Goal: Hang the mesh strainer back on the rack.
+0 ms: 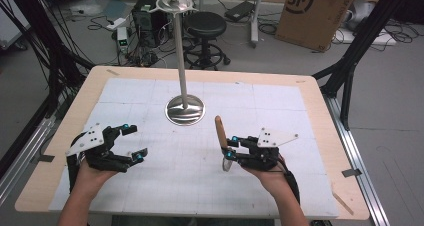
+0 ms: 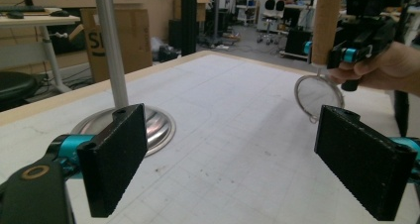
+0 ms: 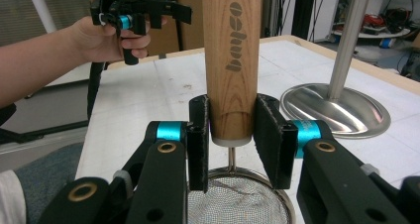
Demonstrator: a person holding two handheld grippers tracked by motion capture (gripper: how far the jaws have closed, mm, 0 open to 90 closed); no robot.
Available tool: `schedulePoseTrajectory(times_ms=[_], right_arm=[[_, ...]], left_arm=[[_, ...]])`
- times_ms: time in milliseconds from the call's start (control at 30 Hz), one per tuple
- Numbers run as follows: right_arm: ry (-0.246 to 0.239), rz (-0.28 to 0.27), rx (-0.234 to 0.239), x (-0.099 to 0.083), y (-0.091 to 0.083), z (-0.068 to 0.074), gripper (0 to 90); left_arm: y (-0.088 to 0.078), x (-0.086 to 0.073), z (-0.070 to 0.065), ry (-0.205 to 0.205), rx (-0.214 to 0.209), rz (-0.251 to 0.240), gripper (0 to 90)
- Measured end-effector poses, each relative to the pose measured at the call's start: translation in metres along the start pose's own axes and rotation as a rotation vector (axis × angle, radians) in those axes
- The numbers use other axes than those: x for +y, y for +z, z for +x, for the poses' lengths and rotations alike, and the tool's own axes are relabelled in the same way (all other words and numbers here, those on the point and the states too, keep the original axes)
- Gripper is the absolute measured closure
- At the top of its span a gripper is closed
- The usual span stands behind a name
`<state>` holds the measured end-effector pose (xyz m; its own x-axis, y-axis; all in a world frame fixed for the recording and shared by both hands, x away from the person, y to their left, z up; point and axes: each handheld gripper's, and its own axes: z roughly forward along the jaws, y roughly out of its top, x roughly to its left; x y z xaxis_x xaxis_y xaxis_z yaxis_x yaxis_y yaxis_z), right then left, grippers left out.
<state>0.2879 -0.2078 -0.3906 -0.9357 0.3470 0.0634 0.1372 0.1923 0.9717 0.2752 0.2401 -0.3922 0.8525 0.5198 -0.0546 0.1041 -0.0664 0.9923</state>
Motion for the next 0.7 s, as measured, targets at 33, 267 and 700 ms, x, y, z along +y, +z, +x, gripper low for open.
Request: schedulePoseTrajectory(times_ms=[33,267,700], right_arm=[[-0.002,0.000,0.001,0.000,0.000,0.000,68.4],[0.011,-0.030,-0.012,0.004,0.000,-0.001,68.3],[0.012,-0.011,-0.001,0.007,0.009,-0.003,68.3]], left_arm=[[0.001,0.001,0.000,-0.003,-0.003,-0.002,13.7],[0.009,0.007,-0.002,-0.022,-0.040,-0.017,13.6],[0.025,0.024,-0.005,-0.007,-0.072,-0.023,13.6]])
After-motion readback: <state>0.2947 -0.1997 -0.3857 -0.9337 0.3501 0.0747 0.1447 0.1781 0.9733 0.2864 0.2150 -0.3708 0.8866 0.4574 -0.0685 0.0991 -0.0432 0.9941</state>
